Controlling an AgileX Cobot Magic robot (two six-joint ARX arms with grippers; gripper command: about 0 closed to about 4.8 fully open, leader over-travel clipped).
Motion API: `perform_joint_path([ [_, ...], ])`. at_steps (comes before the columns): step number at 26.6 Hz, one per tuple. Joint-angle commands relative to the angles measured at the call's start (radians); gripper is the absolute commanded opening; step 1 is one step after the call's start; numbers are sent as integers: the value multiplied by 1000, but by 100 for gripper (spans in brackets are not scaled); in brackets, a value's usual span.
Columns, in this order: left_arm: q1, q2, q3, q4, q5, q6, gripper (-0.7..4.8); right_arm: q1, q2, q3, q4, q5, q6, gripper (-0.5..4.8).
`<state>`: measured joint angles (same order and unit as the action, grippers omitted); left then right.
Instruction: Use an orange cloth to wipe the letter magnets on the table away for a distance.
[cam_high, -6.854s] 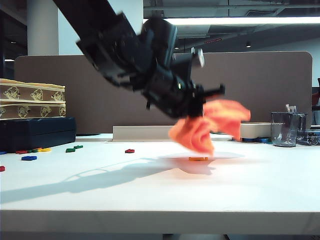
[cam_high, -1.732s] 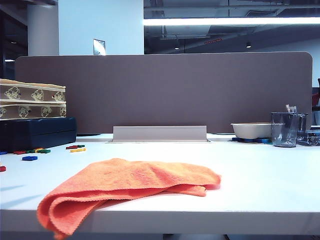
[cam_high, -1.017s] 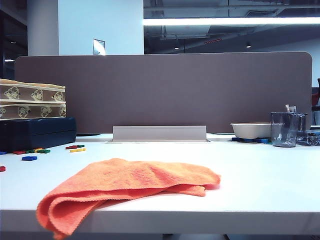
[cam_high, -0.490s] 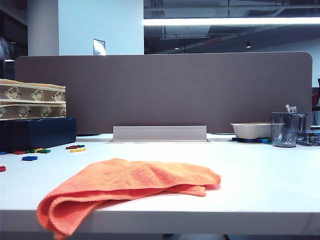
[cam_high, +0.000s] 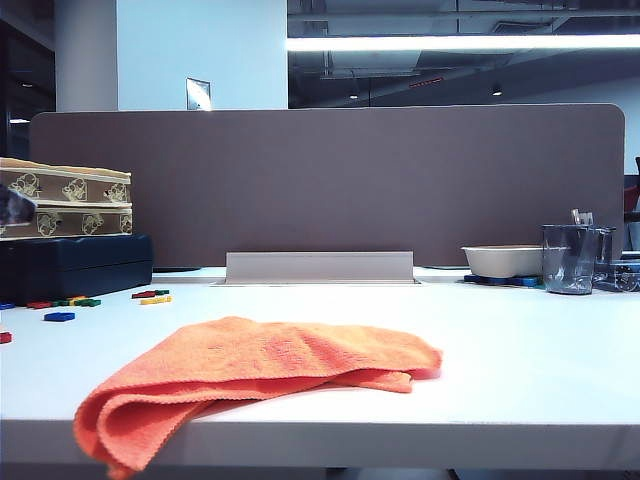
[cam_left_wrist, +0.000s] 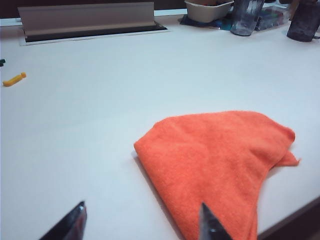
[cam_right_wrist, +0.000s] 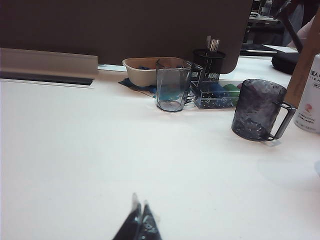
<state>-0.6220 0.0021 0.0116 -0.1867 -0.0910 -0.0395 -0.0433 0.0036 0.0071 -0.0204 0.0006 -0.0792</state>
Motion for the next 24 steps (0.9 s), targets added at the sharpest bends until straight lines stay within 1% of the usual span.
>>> perform_joint_path([
  [1, 1, 0, -7, 8, -3, -1, 278, 0, -4, -8, 14, 3, 1, -5],
  [8, 0, 0, -6, 9, 9, -2, 278, 0, -4, -8, 14, 4, 1, -5],
  [9, 0, 0, -6, 9, 9, -6, 278, 0, -4, -8, 13, 3, 1, -5],
  [11, 0, 0, -6, 10, 9, -40, 278, 0, -4, -8, 14, 4, 1, -5],
  [14, 0, 0, -6, 16, 4, -43, 278, 0, -4, -8, 14, 4, 1, -5],
  [17, 1, 0, -6, 70, -15, -44, 278, 0, -4, -8, 14, 3, 1, -5],
  [22, 1, 0, -6, 271, -26, -43, 278, 0, -4, -8, 13, 4, 1, -5],
  [24, 1, 0, -7, 293, -25, -43, 278, 0, -4, -8, 13, 3, 1, -5],
])
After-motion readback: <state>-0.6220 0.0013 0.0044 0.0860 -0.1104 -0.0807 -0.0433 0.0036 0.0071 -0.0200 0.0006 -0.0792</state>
